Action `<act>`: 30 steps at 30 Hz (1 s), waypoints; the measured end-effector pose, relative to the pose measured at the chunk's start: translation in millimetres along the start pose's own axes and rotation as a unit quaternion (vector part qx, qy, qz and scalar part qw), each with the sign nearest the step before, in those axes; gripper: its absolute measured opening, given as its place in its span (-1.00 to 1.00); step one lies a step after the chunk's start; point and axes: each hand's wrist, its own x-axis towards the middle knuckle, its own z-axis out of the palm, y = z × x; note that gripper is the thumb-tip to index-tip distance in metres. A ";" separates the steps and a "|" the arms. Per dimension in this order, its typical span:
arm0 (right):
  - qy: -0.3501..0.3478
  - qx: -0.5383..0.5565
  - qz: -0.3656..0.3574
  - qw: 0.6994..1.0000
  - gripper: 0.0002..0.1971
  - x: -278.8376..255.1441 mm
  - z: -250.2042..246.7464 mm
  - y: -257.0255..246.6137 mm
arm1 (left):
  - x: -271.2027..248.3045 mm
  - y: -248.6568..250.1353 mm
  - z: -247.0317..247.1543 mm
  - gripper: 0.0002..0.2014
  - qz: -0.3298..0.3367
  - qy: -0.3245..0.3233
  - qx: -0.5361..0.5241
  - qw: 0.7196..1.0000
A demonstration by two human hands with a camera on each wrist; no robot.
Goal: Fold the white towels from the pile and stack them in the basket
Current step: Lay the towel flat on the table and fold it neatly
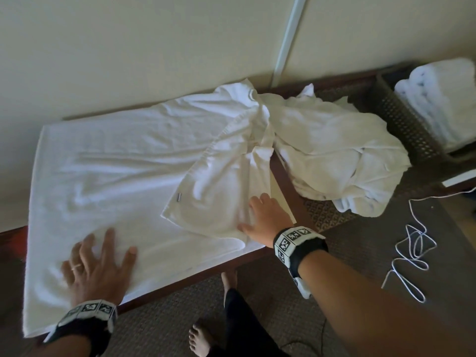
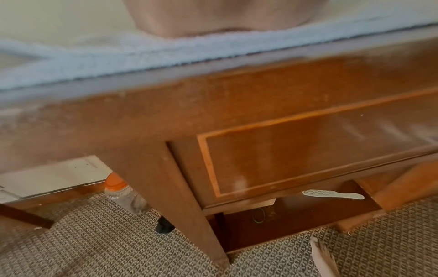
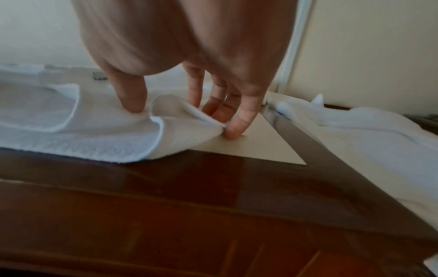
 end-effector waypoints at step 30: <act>0.127 0.127 0.360 0.916 -0.77 -57.3 -6.7 103.6 | -20.7 -12.9 -6.7 -0.13 0.015 0.003 0.018 1.000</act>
